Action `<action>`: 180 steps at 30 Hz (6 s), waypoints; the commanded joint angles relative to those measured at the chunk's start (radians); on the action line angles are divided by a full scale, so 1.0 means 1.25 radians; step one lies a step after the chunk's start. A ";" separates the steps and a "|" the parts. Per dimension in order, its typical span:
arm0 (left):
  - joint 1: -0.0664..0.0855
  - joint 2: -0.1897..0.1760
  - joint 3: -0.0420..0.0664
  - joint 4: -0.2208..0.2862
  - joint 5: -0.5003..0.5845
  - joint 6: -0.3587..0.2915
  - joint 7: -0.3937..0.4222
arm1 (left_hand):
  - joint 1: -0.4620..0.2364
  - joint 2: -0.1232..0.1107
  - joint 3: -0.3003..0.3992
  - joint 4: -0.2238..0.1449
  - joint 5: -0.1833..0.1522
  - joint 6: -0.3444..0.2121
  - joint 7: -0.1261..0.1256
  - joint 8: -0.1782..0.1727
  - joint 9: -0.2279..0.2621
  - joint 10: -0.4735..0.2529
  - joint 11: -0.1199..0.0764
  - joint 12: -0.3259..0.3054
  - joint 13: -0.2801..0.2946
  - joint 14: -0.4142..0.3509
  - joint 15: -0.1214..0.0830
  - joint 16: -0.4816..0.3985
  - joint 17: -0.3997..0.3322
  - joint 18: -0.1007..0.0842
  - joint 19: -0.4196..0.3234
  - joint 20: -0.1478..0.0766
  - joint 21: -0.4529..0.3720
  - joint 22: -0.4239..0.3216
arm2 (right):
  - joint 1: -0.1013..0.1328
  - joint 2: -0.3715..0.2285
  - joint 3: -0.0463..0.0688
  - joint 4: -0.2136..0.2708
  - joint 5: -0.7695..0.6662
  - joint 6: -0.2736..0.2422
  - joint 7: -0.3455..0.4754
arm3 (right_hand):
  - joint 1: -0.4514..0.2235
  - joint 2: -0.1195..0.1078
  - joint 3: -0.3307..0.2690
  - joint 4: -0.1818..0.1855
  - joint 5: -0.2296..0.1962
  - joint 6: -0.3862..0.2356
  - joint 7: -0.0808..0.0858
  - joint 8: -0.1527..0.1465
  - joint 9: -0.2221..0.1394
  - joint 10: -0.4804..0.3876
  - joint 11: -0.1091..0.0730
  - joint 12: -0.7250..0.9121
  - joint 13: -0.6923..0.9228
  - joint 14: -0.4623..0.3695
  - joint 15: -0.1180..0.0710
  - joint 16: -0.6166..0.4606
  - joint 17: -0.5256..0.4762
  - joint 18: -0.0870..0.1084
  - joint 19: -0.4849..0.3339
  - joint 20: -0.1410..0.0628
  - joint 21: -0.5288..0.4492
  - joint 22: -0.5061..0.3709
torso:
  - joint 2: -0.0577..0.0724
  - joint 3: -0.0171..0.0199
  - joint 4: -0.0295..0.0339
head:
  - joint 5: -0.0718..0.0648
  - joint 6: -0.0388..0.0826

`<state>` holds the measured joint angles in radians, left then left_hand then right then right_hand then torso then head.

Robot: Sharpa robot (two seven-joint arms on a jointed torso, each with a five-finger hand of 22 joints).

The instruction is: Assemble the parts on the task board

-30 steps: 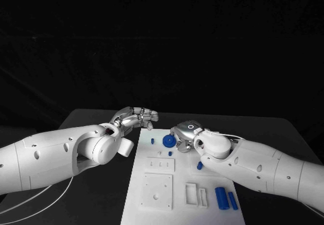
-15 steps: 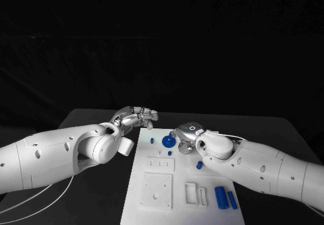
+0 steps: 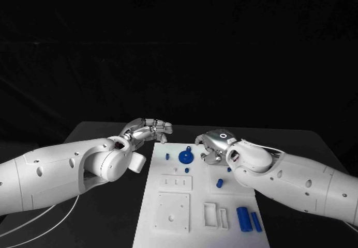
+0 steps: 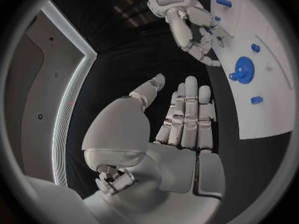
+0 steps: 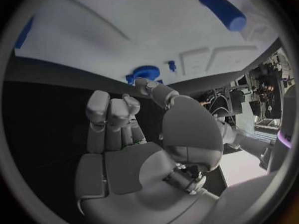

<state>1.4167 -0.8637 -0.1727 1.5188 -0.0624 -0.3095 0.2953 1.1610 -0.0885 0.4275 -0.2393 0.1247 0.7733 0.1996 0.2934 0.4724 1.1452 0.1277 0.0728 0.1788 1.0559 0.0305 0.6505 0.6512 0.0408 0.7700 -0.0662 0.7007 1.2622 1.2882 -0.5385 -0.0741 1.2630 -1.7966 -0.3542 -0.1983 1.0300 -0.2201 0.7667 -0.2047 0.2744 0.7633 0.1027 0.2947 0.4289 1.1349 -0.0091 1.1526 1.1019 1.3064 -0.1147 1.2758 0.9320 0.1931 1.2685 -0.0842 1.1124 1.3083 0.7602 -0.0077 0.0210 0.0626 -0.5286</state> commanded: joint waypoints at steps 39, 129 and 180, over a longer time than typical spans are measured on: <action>-0.001 0.003 -0.001 -0.046 -0.025 0.034 0.015 | -0.027 0.002 0.016 -0.027 -0.001 0.001 -0.003 0.004 0.007 0.029 -0.005 0.009 0.012 -0.012 -0.001 0.002 -0.002 0.008 -0.012 -0.002 0.007 -0.004 | -0.052 -0.123 0.030 -0.205 0.496 0.115 0.313 | 0.031 0.050 -0.205 -0.068 -0.069 0.044 0.029 0.011 0.004 -0.038 0.028 0.004 0.009 -0.010 0.024 -0.016 0.011 0.055 -0.042 0.004 -0.007 0.014 | -0.014 0.0261 -0.0287 | -0.011 -0.001; 0.000 0.087 -0.003 -0.094 -0.152 0.126 -0.234 | -0.164 -0.009 0.012 0.045 -0.050 0.122 -0.059 0.037 0.021 0.207 -0.084 0.091 0.070 0.062 -0.050 0.078 0.036 0.019 0.040 -0.039 0.065 -0.007 | 0.021 -0.087 0.038 -0.001 0.292 0.115 0.083 | 0.022 0.114 -0.029 -0.009 -0.180 0.192 -0.008 0.070 0.039 -0.030 -0.008 0.008 0.001 -0.005 -0.010 -0.023 0.025 0.055 -0.036 -0.002 0.001 0.011 | -0.028 0.0283 -0.0336 | 0.001 0.004; 0.000 0.123 -0.009 -0.067 -0.213 0.081 -0.369 | -0.209 0.015 -0.003 0.117 -0.056 0.147 -0.086 0.007 0.020 0.189 -0.119 0.363 0.221 0.096 -0.120 0.279 0.098 0.017 0.090 -0.111 0.183 -0.001 | 0.024 -0.020 0.037 0.121 0.249 0.110 0.015 | 0.024 0.103 0.000 -0.005 -0.180 0.196 -0.010 0.068 0.044 -0.025 -0.009 0.006 -0.001 -0.001 -0.011 -0.026 0.024 0.055 -0.029 0.000 0.000 0.008 | -0.035 0.0243 -0.0372 | 0.017 -0.007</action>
<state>1.4156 -0.7111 -0.1849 1.4313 -0.3423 -0.2028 -0.1773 0.9034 -0.0795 0.4222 -0.0902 0.0578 0.9535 0.0942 0.3076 0.4964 1.3844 -0.0215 0.5227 0.4561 1.1789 -0.1208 0.9998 0.7739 0.0622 0.8877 -0.1197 0.9253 1.2615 1.3183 -0.5654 -0.0275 1.4122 -1.4746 -0.2318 -0.1787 1.0532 -0.0875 0.7621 -0.2111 0.0463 0.9396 0.0597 0.3688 0.4506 1.0992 -0.0161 1.1613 1.1024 1.3058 -0.1240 1.2490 0.9625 0.1847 1.2289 -0.0804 1.1072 1.3083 0.7161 0.0231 -0.0255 0.0840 -0.5374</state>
